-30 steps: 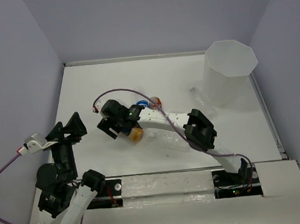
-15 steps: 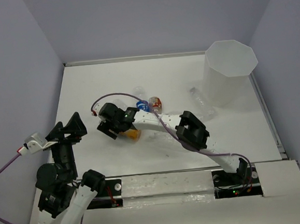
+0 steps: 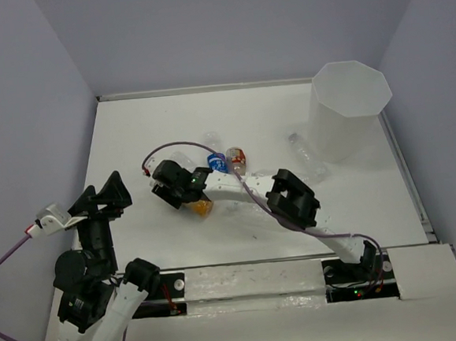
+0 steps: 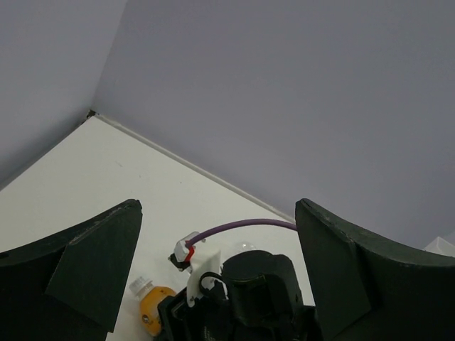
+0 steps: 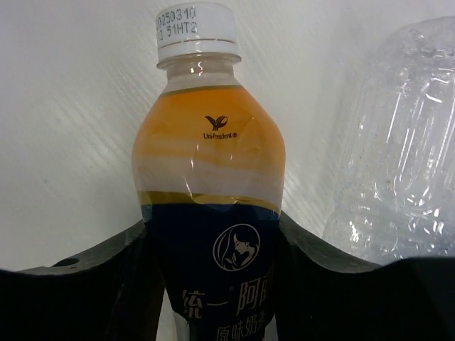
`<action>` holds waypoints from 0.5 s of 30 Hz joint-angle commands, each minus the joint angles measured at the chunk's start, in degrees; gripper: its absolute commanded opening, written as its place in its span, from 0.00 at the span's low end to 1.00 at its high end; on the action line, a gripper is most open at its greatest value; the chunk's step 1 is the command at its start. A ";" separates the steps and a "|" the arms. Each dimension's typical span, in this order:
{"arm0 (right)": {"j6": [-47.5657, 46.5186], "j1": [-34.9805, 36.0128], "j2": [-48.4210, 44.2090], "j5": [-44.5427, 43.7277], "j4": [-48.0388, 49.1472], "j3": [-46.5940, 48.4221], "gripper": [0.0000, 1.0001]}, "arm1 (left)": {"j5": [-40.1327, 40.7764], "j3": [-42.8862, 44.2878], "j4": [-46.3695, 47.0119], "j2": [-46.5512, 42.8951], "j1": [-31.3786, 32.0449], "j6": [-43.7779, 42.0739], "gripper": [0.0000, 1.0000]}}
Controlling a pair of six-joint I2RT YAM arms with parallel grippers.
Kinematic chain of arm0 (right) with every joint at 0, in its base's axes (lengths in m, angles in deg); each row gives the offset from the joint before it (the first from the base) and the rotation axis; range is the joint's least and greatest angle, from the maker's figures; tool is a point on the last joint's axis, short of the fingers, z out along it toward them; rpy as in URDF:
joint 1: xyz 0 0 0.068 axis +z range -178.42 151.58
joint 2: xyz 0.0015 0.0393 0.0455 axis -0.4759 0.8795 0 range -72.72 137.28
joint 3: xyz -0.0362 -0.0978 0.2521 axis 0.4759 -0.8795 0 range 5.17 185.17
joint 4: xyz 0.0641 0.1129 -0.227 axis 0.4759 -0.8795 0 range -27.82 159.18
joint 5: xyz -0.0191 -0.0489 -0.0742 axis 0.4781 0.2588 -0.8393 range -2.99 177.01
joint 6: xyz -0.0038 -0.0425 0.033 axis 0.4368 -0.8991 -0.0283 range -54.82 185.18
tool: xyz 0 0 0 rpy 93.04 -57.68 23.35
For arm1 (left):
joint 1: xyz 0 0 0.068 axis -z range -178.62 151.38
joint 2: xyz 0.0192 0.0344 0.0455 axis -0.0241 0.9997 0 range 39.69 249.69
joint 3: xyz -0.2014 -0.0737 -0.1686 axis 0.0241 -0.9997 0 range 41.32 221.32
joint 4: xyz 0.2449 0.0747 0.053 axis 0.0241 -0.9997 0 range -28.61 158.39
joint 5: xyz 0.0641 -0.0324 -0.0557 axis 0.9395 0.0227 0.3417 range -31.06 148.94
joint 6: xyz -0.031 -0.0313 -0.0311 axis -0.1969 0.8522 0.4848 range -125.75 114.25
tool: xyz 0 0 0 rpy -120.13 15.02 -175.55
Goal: Put the plastic bottles in the bin
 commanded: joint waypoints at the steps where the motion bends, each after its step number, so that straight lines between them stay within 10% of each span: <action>1: 3.92 1.05 -14.69 -0.43 12.58 -8.66 0.45 | 0.64 -0.60 2.91 -0.69 -0.48 0.02 0.99; 15: -2.75 -15.09 -58.70 -16.60 41.07 -41.28 0.34 | -5.50 -1.47 4.31 0.45 0.22 -0.42 0.99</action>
